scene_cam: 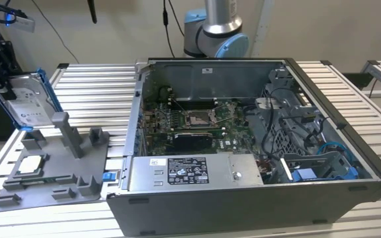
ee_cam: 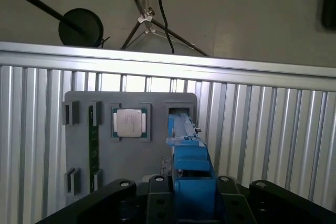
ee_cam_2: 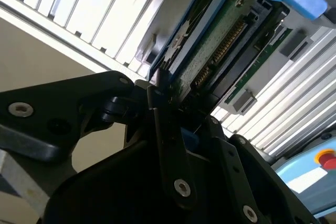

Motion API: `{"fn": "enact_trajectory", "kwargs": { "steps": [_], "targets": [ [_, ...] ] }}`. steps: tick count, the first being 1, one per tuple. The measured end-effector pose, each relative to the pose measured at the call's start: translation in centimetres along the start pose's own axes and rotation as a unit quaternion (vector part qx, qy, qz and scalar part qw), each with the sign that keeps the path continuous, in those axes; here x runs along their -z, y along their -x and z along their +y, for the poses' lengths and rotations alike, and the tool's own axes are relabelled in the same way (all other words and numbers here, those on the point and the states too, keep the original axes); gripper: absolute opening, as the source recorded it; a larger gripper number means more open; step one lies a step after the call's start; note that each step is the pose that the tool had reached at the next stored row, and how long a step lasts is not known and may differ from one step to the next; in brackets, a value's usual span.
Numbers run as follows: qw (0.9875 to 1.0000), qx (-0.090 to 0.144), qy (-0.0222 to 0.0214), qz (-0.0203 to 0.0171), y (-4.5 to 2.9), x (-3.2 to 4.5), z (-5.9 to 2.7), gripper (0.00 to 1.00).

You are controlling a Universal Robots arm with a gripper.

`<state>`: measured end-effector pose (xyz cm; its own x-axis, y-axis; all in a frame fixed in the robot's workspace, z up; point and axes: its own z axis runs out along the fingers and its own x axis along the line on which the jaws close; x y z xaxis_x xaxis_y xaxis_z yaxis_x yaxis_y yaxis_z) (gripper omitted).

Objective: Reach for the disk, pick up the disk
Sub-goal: 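Pick up the disk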

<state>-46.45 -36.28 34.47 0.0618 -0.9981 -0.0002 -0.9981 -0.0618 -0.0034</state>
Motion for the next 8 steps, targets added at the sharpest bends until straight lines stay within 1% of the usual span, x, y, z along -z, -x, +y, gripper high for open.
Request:
{"fn": "enact_trajectory", "kwargs": {
  "steps": [8],
  "targets": [
    [1.0000,0.000,0.0000,0.0000,0.01,0.75,0.00,0.00]
  ]
}}
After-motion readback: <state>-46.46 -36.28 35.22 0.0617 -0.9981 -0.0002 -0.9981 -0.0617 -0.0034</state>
